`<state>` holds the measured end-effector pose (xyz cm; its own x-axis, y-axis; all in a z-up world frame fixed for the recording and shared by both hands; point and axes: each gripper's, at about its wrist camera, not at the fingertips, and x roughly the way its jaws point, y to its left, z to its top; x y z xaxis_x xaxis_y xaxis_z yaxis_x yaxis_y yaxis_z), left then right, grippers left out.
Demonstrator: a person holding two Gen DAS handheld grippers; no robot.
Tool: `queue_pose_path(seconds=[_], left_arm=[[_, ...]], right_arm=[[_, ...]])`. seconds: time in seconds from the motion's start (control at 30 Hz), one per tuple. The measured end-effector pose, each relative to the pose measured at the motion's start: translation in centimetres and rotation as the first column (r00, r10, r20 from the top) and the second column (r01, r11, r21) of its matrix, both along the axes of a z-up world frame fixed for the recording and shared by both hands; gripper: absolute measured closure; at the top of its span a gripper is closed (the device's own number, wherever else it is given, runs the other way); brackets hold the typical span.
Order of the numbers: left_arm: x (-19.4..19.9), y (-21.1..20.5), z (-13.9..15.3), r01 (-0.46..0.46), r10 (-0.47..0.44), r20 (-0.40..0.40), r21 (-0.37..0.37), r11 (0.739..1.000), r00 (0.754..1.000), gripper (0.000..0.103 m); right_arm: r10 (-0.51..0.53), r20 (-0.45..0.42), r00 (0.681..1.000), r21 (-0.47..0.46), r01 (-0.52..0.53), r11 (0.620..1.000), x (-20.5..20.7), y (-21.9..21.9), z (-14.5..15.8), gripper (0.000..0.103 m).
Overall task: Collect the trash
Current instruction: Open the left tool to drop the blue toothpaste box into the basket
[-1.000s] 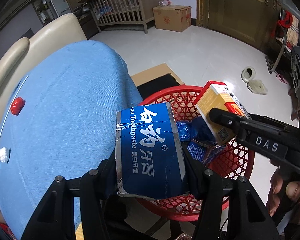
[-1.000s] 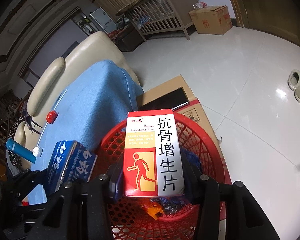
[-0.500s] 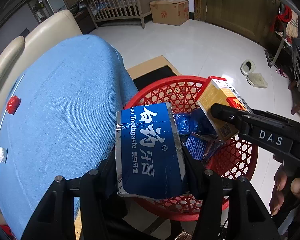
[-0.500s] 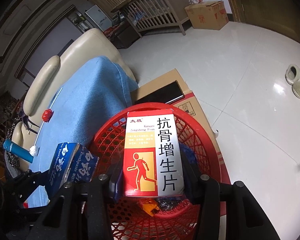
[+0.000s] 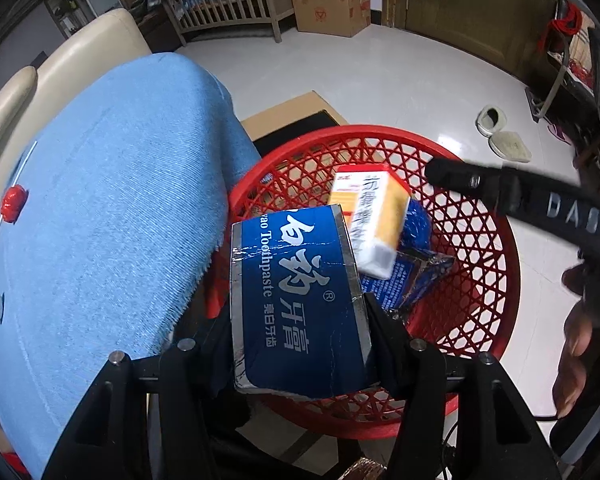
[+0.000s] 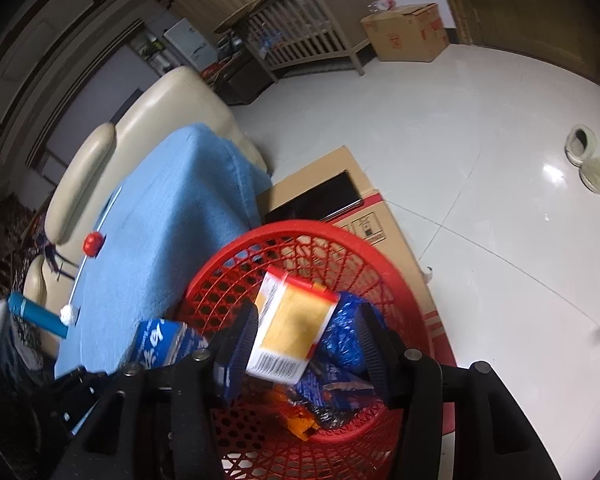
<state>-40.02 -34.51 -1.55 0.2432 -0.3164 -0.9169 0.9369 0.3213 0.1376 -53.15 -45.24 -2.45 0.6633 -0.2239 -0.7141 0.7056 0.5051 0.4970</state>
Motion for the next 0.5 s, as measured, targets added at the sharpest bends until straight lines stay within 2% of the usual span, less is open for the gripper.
queue_pose_path(seconds=[0.2,0.3,0.5], left_arm=[[-0.6,-0.5,-0.8,0.023,-0.023,-0.021,0.019,1.000,1.000,0.040],[-0.8,-0.6,-1.2,0.028,-0.027,-0.018,0.037,0.999,0.999,0.036],[-0.4,-0.3,-1.0,0.022,-0.022,-0.006,0.038,0.999,1.000,0.035]], right_arm=[[-0.031,0.017,0.999,-0.003,0.032,0.999,-0.8,-0.7,0.5,0.049],[-0.029,0.022,0.999,-0.005,0.029,1.000,-0.8,-0.7,0.7,0.049],[-0.012,0.019,1.000,0.002,0.012,1.000,-0.2,-0.2,0.5,0.049]])
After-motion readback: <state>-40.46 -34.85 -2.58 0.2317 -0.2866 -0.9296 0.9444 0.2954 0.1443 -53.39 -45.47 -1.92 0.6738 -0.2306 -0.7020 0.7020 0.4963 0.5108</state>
